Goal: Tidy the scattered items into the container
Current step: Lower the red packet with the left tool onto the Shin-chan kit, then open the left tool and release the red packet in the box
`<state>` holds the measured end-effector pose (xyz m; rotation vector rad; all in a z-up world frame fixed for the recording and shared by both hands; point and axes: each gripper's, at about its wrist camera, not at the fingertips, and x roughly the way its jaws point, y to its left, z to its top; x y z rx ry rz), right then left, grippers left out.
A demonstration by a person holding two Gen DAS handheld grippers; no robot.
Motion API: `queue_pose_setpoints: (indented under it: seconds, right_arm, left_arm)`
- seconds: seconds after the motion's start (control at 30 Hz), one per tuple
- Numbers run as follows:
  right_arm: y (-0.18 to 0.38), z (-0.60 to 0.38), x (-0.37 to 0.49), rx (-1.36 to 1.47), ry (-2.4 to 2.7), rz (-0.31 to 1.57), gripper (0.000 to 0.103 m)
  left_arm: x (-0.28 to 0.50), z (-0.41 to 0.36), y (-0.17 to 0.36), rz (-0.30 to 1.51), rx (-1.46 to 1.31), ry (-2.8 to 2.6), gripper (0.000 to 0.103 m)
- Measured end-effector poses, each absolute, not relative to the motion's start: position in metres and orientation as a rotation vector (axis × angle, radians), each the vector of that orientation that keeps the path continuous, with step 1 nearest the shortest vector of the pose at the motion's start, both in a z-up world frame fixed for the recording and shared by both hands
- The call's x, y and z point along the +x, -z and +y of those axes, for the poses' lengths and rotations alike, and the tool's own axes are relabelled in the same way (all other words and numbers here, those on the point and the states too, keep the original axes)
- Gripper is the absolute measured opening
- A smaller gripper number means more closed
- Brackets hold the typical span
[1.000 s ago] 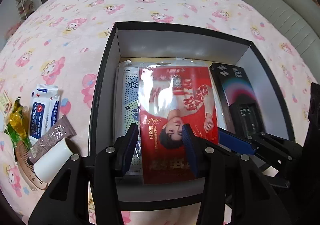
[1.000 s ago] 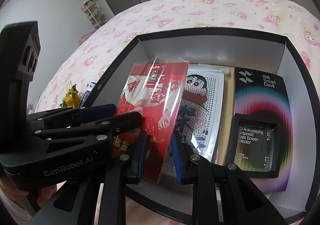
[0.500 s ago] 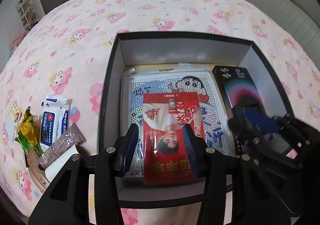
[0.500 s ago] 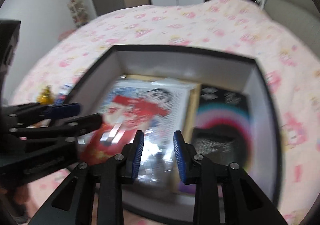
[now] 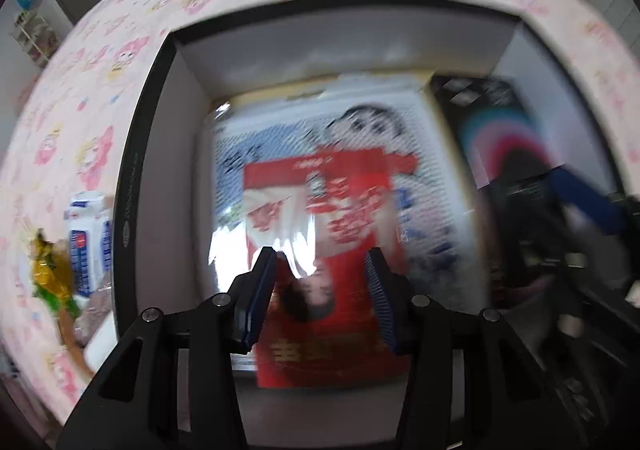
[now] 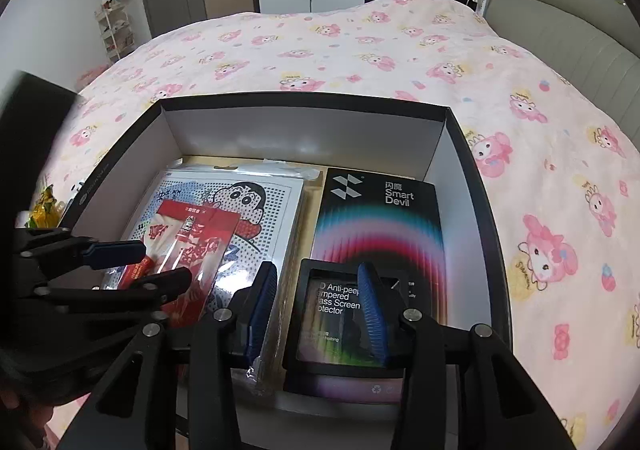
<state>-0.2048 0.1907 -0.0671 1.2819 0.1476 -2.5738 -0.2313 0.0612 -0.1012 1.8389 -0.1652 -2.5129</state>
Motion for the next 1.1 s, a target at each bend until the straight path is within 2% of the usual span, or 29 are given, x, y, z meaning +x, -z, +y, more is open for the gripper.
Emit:
queue_pose_setpoints:
  seconds: [0.13,0.27,0.43,0.63,1.1]
  right_arm:
    - [0.068,0.195,-0.207,1.293,2.578,0.132,0.038]
    - [0.069,0.194,-0.207,1.301,2.569,0.127,0.038]
    - [0.065,0.196,-0.203,1.297,2.548,0.061,0.038]
    - [0.050,0.202,-0.174,1.258,2.554,-0.014,0.041]
    - [0.009,0.207,-0.099,1.150,2.573,-0.142,0.041]
  left_arm:
    - [-0.235,0.056,0.100,-0.165,1.858,2.461,0.050]
    - [-0.232,0.047,0.097,-0.104,1.850,2.483,0.044]
    - [-0.211,0.052,0.074,-0.002,1.737,2.666,0.046]
    - [-0.181,0.049,0.044,0.061,1.608,2.793,0.054]
    - [-0.096,0.037,-0.008,0.105,1.542,3.008,0.054]
